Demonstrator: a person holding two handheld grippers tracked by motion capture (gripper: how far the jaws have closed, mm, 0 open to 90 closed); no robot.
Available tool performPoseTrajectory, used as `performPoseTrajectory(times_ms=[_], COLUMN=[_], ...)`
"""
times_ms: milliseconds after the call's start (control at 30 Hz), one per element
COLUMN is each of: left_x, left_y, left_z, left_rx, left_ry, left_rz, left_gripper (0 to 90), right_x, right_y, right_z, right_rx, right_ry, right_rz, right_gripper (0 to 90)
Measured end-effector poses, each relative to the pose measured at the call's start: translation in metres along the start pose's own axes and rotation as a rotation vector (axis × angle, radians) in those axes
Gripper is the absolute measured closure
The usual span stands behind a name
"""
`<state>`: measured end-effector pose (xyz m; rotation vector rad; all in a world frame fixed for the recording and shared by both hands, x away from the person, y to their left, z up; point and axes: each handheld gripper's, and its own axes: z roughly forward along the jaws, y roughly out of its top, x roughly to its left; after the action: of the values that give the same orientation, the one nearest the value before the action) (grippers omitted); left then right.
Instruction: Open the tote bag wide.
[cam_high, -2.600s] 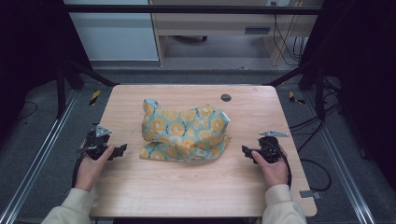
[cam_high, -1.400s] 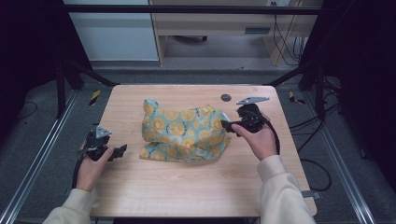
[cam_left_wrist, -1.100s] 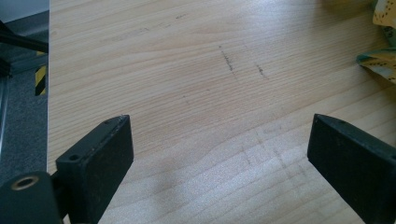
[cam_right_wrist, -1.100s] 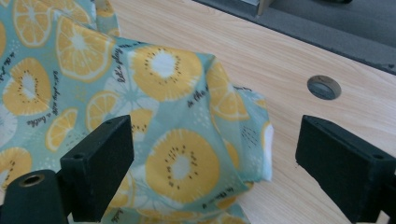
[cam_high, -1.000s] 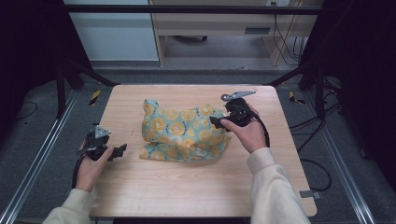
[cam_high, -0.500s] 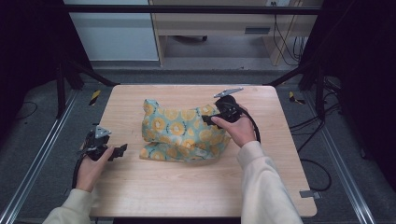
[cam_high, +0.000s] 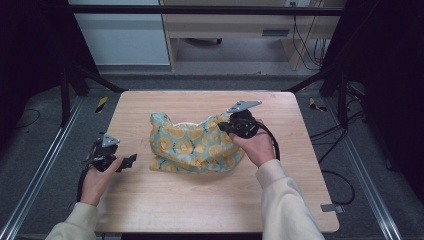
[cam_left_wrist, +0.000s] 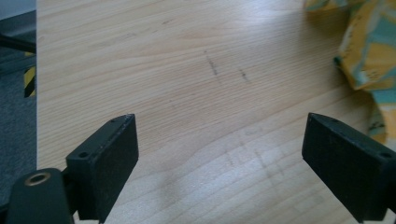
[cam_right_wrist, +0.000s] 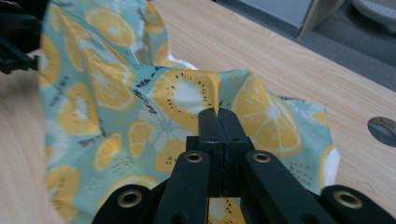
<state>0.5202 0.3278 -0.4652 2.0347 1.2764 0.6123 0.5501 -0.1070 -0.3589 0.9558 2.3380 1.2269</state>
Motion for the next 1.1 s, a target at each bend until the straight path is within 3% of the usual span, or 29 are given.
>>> performPoseTrajectory(times_ms=[67, 200, 333, 367, 600, 800, 967, 1100], left_x=[-0.002, -0.005, -0.011, -0.014, -0.025, -0.043, -0.055, -0.069], left_y=[0.004, 0.011, 0.021, 0.027, 0.047, 0.075, 0.092, 0.107], left_z=[-0.003, -0.006, -0.013, -0.017, -0.029, -0.039, -0.042, -0.039], left_rx=[-0.012, -0.024, -0.038, -0.053, -0.063, -0.072, -0.081, -0.049], left_ry=[-0.027, -0.031, -0.046, -0.048, -0.068, -0.084, -0.105, -0.139], left_rz=[0.002, 0.017, 0.032, 0.039, 0.091, 0.156, 0.168, 0.2], left_gripper=[12.2, 13.5, 16.8, 18.2, 25.3, 28.9, 32.1, 33.5], right_x=[0.009, 0.03, 0.046, 0.057, 0.081, 0.086, 0.085, 0.086], right_y=[-0.004, -0.016, -0.03, -0.04, -0.071, -0.084, -0.086, -0.087], right_z=[-0.012, -0.033, -0.043, -0.048, -0.046, -0.038, -0.036, -0.034], right_rx=[-0.035, -0.076, -0.07, -0.07, -0.043, -0.016, -0.004, 0.009], right_ry=[0.014, 0.049, 0.063, 0.079, 0.128, 0.141, 0.14, 0.14], right_rz=[-0.012, -0.04, -0.067, -0.076, -0.075, -0.064, -0.059, -0.063], right_gripper=[90.0, 90.0, 90.0, 90.0, 90.0, 90.0, 90.0, 90.0])
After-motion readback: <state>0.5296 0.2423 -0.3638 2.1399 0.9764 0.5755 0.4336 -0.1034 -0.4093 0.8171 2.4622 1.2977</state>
